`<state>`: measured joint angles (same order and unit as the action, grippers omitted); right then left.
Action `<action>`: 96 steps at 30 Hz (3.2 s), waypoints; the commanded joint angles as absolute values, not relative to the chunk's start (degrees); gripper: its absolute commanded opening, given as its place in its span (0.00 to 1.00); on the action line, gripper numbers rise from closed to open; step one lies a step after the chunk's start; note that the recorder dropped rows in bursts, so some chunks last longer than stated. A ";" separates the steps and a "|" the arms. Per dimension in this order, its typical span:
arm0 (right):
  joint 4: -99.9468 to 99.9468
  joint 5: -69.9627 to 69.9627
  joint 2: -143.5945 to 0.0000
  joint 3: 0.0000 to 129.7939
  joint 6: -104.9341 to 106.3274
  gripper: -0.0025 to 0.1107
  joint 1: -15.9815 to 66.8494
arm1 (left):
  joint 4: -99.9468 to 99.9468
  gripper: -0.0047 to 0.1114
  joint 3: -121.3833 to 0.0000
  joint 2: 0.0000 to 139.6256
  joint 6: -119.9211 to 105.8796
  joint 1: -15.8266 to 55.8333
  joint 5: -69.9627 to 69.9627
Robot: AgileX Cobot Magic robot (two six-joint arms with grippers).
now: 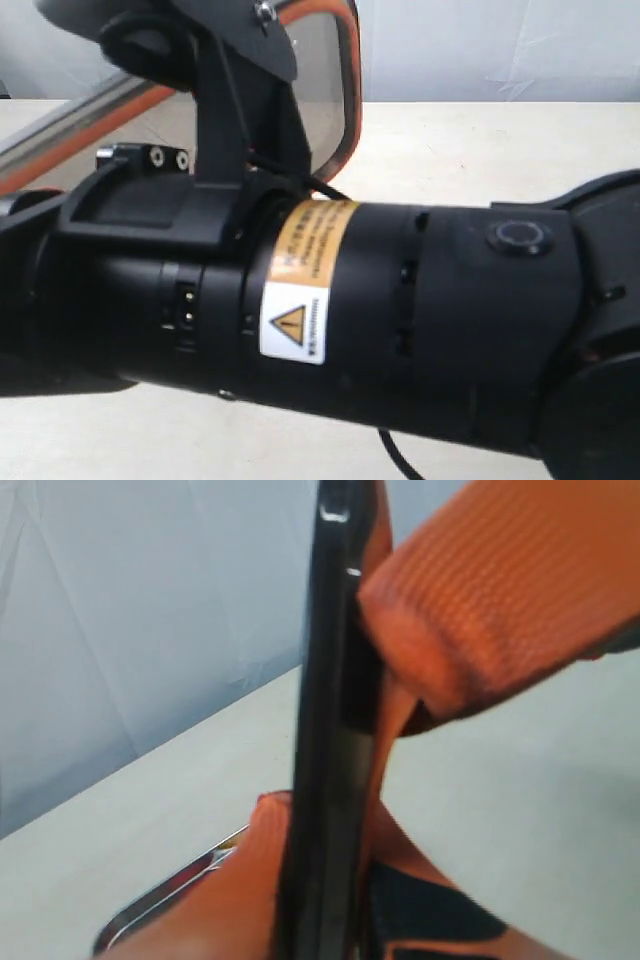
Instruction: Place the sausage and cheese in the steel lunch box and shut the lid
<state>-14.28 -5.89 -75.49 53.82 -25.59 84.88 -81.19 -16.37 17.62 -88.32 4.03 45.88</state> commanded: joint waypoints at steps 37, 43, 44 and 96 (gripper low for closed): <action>-45.08 29.21 -68.01 53.77 -8.93 0.29 50.58 | -31.76 0.04 -23.64 14.35 -94.93 12.17 28.93; -68.40 29.59 -73.71 53.77 5.06 0.02 50.03 | -32.65 0.04 -23.64 13.96 -94.93 12.20 28.38; -71.16 29.59 -74.46 53.77 6.42 0.01 50.03 | -32.93 0.04 -23.64 13.97 -94.93 12.20 28.38; -69.87 19.10 -82.92 54.01 10.86 0.01 50.03 | -39.32 0.04 -22.89 12.90 -97.54 13.29 37.40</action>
